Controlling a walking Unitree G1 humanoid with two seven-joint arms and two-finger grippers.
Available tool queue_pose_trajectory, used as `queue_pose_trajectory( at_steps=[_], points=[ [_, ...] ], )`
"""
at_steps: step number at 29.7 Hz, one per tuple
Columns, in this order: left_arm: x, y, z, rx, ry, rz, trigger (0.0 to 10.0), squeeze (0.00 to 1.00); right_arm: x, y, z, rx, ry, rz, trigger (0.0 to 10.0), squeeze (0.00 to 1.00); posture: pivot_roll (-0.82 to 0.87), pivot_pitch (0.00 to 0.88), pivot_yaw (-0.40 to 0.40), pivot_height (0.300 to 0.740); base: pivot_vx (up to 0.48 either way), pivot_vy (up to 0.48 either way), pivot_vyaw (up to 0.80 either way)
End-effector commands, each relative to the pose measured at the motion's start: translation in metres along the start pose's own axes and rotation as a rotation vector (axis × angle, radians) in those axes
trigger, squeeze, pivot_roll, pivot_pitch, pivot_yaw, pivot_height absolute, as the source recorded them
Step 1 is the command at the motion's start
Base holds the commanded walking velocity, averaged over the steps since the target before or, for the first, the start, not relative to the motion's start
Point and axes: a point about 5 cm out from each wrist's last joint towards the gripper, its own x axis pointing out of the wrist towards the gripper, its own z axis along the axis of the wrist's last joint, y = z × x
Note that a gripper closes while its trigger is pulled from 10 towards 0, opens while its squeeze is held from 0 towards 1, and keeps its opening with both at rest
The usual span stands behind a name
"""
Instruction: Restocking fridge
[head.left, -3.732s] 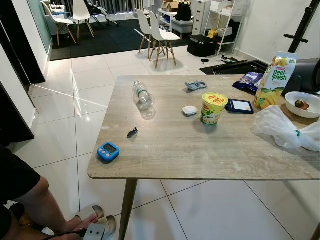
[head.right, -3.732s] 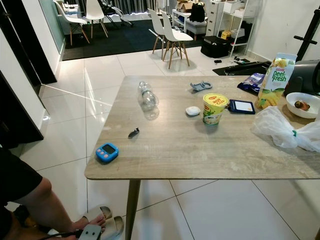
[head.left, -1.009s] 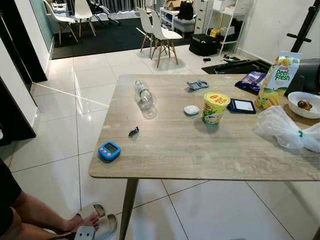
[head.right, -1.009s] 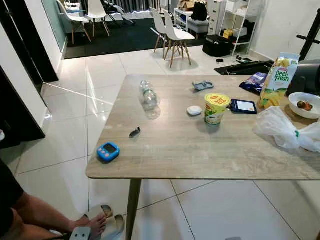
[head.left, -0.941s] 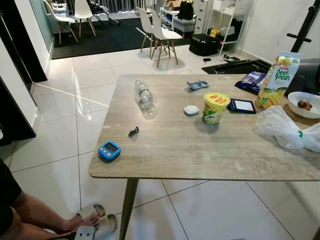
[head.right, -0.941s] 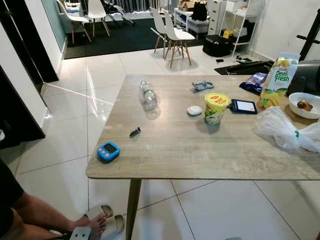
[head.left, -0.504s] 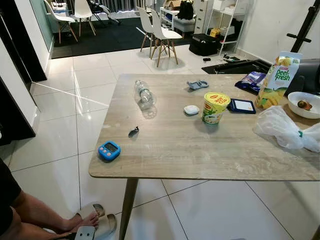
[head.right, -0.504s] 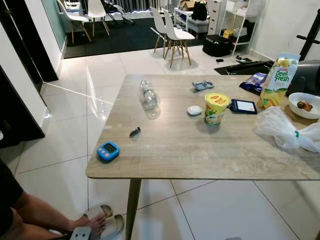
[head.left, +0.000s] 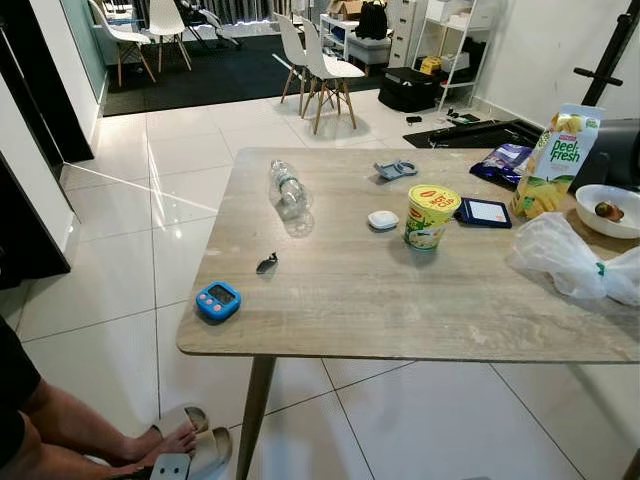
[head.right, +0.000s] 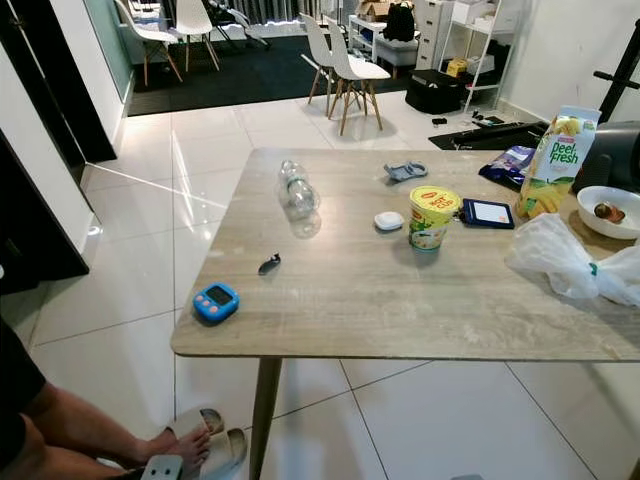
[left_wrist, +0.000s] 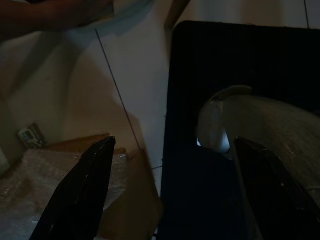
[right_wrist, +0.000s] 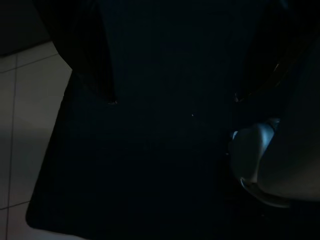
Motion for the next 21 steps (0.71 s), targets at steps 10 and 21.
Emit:
queue_pose_trajectory(
  at_steps=[10, 21],
  points=[
    [-0.0001, -0.0037, -0.0058, -0.001, 0.022, -0.017, 10.0, 0.0, 0.0, -0.0017, 0.0006, 0.014, 0.001, -0.004, 10.0, 0.0, 0.08, 0.0, -0.005, 0.74, 0.0, -0.442, 0.0],
    [-0.0001, -0.0047, -0.0068, -0.002, 0.023, -0.021, 10.0, 0.0, 0.0, -0.0018, 0.0011, 0.005, 0.003, -0.001, 10.0, 0.0, 0.08, 0.0, -0.005, 0.74, 0.0, -0.442, -0.11]
  ],
)
